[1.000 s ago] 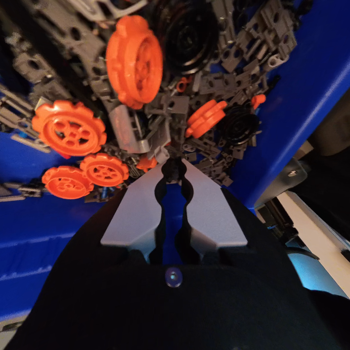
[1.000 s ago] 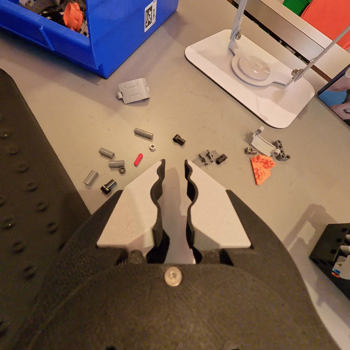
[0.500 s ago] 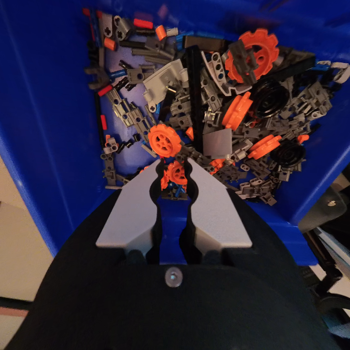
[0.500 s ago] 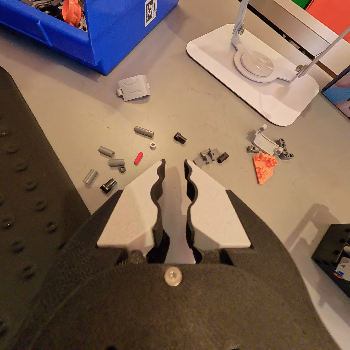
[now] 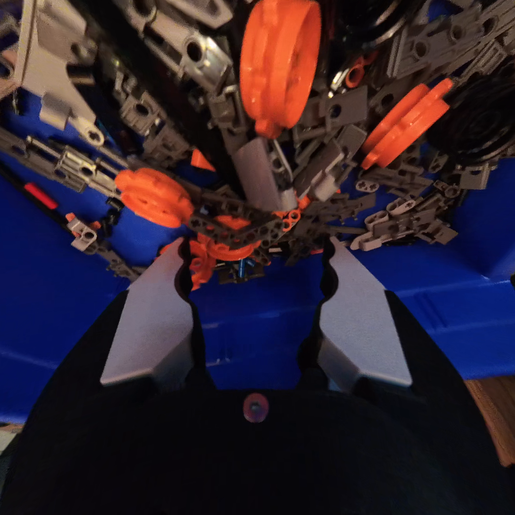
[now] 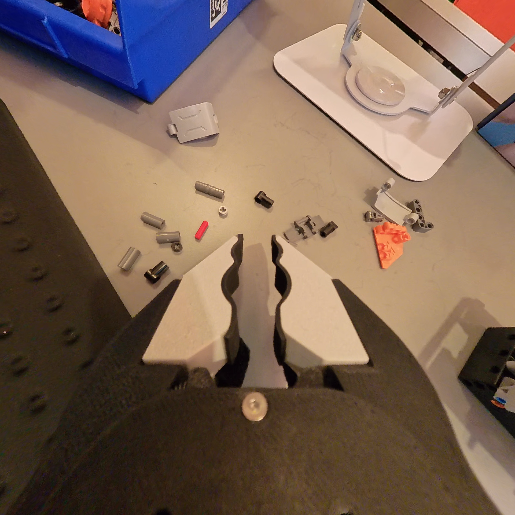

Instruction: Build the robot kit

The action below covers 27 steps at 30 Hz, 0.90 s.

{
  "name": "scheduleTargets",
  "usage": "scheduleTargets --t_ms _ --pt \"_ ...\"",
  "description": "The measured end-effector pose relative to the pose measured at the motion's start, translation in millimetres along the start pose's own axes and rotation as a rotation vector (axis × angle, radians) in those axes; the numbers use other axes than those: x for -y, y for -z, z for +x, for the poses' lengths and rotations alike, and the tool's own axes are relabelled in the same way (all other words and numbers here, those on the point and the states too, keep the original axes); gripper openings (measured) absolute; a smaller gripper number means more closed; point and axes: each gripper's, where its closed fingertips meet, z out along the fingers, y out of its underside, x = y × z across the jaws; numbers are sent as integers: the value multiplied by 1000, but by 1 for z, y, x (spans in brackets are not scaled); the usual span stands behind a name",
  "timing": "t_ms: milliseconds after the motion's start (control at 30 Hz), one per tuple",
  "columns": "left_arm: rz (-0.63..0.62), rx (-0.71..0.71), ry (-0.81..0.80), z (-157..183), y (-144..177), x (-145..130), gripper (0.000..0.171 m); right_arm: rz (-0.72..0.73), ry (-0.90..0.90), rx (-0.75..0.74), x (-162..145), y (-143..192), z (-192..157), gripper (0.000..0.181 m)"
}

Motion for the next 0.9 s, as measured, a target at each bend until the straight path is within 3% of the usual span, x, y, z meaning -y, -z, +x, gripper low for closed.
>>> scheduleTargets --t_ms 67,167,333,567,900 --pt "6 17 -6 -2 -5 6 79 -2 1 -3 0 0 0 17" --pt "52 1 6 -7 0 14 36 -3 1 -5 -1 0 1 17" --pt "124 -22 49 -23 6 24 15 -8 4 -4 -1 -1 0 17" --pt "295 -65 112 -41 36 45 16 -14 5 -1 -2 -2 0 17" --pt "328 -42 158 -52 62 12 26 -15 3 1 -2 -2 0 17"
